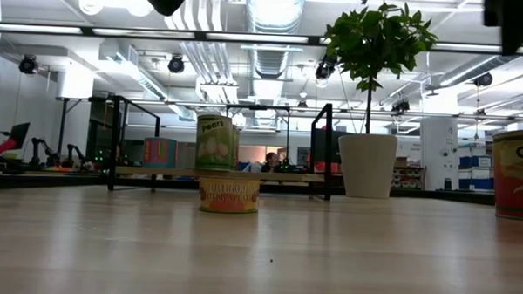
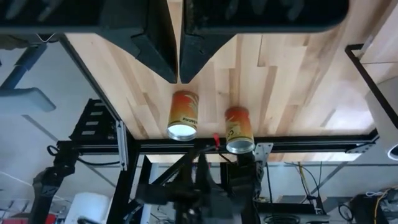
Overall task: Pick and place cans onto a shelf
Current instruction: Put the canned beans on the shelf
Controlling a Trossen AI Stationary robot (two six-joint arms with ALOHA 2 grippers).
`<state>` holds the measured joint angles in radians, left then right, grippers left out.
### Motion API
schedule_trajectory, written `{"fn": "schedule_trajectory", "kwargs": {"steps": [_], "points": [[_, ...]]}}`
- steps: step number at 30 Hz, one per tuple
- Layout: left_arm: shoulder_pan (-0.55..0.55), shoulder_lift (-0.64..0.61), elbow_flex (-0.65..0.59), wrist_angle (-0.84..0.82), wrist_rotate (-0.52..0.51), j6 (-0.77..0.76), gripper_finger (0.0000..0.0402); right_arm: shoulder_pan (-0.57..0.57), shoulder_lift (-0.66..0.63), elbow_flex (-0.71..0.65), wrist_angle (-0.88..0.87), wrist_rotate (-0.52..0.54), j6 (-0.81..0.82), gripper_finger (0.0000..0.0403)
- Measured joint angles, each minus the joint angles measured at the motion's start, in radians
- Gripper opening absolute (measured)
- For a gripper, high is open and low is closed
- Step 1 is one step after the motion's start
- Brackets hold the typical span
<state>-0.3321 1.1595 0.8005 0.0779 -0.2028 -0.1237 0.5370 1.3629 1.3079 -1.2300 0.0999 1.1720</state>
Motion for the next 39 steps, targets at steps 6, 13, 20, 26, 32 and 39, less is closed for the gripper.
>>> {"fn": "schedule_trajectory", "kwargs": {"steps": [6, 13, 20, 26, 32, 39], "points": [[0.000, -0.008, 0.000, 0.017, 0.000, -0.001, 0.0000, 0.046, 0.032, 0.000, -0.004, -0.117, 0.198, 0.0221], [-0.001, -0.017, 0.043, -0.051, 0.000, 0.005, 0.0000, 0.046, 0.052, -0.001, -0.004, -0.185, 0.315, 0.0351], [-0.001, -0.016, 0.043, -0.097, 0.000, -0.016, 0.0000, 0.096, 0.059, -0.007, 0.000, -0.106, 0.396, 0.0381], [-0.001, -0.016, 0.043, -0.095, 0.000, -0.016, 0.0000, 0.102, 0.100, -0.011, 0.001, -0.101, 0.426, 0.0381], [-0.001, -0.016, 0.043, -0.093, 0.000, -0.017, 0.0000, 0.102, 0.165, -0.020, -0.023, -0.141, 0.408, 0.0381], [-0.001, -0.016, 0.043, -0.094, 0.000, -0.016, 0.0000, 0.086, 0.220, -0.026, -0.010, -0.175, 0.332, 0.0381]]}}
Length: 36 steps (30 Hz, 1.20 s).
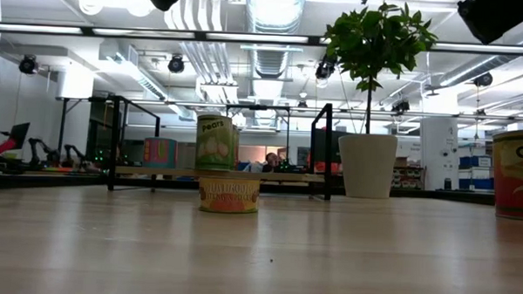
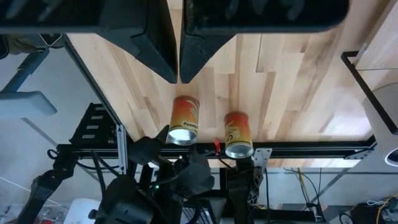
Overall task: Pick and place cans onto a shelf
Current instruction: Put the canned beans on the shelf
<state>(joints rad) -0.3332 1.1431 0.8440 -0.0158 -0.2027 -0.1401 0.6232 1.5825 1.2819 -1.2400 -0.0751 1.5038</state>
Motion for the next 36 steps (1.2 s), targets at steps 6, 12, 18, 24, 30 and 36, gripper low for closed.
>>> {"fn": "schedule_trajectory", "kwargs": {"steps": [6, 12, 18, 24, 30, 36], "points": [[0.000, 0.000, 0.000, 0.000, 0.000, 0.000, 0.0000, -0.024, 0.016, -0.015, 0.031, -0.001, -0.050, 0.0368], [0.000, 0.000, 0.000, -0.001, 0.000, 0.000, 0.0000, -0.037, 0.022, -0.038, 0.082, -0.014, -0.082, 0.0309], [0.000, 0.000, -0.001, 0.000, -0.036, 0.020, 0.0000, -0.085, 0.011, 0.001, 0.083, -0.035, -0.173, 0.0302], [0.000, 0.000, -0.003, 0.010, -0.077, 0.052, 0.0000, -0.155, 0.013, 0.114, 0.087, 0.007, -0.308, 0.0333], [0.000, -0.056, -0.003, 0.023, -0.077, 0.118, 0.0000, -0.264, 0.053, 0.258, 0.090, 0.069, -0.508, 0.0319], [0.000, -0.122, -0.009, 0.023, -0.078, 0.175, 0.0000, -0.380, 0.150, 0.448, 0.087, 0.087, -0.769, 0.0315]]}}
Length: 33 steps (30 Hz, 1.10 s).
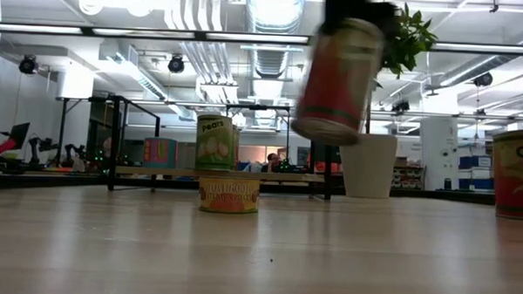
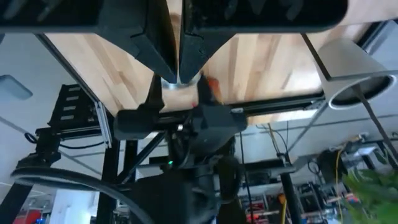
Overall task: Pick and place cans onto a shelf
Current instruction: Put the canned beans on the shelf
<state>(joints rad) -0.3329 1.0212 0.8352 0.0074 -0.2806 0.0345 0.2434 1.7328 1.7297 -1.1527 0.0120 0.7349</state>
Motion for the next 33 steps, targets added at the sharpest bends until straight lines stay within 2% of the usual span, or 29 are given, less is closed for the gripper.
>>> {"fn": "schedule_trajectory", "kwargs": {"steps": [3, 8, 11, 14, 21, 27, 33], "points": [[0.000, -0.029, -0.013, -0.004, 0.000, 0.013, 0.0000, -0.055, 0.065, 0.116, -0.052, 0.010, -0.129, 0.0316], [0.000, -0.097, -0.044, -0.002, 0.000, 0.021, 0.0000, -0.158, 0.176, 0.323, -0.191, 0.120, -0.346, 0.0317], [0.000, -0.135, -0.065, 0.000, -0.001, 0.021, 0.0000, -0.224, 0.237, 0.415, -0.210, 0.175, -0.463, 0.0317], [0.000, -0.159, -0.073, -0.001, -0.001, 0.021, 0.0000, -0.297, 0.293, 0.484, -0.210, 0.179, -0.573, 0.0317], [0.000, -0.168, -0.076, -0.003, 0.000, 0.010, 0.0000, -0.453, 0.393, 0.555, -0.229, 0.174, -0.744, 0.0317], [0.000, -0.168, -0.077, 0.000, 0.000, 0.033, 0.0000, -0.523, 0.420, 0.559, -0.218, 0.162, -0.813, 0.0318], [0.000, -0.170, -0.077, 0.001, 0.000, 0.048, 0.0000, -0.557, 0.428, 0.559, -0.182, 0.059, -0.852, 0.0332]]}}
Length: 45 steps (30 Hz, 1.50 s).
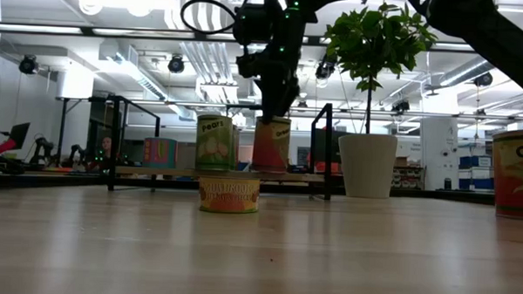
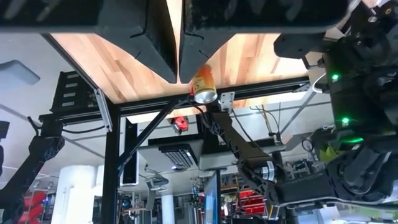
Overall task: Pick and place cans onto a shelf
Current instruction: Put the canned beans on the shelf
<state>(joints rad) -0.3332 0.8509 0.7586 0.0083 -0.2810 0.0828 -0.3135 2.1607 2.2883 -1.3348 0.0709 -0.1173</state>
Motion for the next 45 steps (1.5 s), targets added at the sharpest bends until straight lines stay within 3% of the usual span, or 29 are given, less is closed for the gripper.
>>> {"fn": "schedule_trajectory", "kwargs": {"steps": [9, 25, 31, 39, 45], "points": [[0.000, -0.001, 0.000, 0.001, 0.000, 0.010, 0.0000, -0.025, 0.001, -0.001, 0.044, 0.006, -0.027, 0.0353], [0.000, -0.001, 0.000, 0.001, 0.000, 0.010, 0.0000, -0.019, -0.038, 0.067, 0.023, 0.004, -0.038, 0.0338], [0.000, -0.001, 0.000, 0.002, -0.001, 0.010, 0.0000, -0.014, -0.078, 0.066, -0.009, -0.003, -0.133, 0.0252], [0.000, -0.002, 0.000, 0.002, 0.000, 0.010, 0.0000, -0.014, -0.072, 0.002, 0.035, -0.001, -0.157, 0.0037], [0.000, -0.002, 0.000, 0.000, 0.000, 0.010, 0.0000, -0.014, -0.072, -0.097, 0.106, 0.001, -0.144, 0.0018]]}}
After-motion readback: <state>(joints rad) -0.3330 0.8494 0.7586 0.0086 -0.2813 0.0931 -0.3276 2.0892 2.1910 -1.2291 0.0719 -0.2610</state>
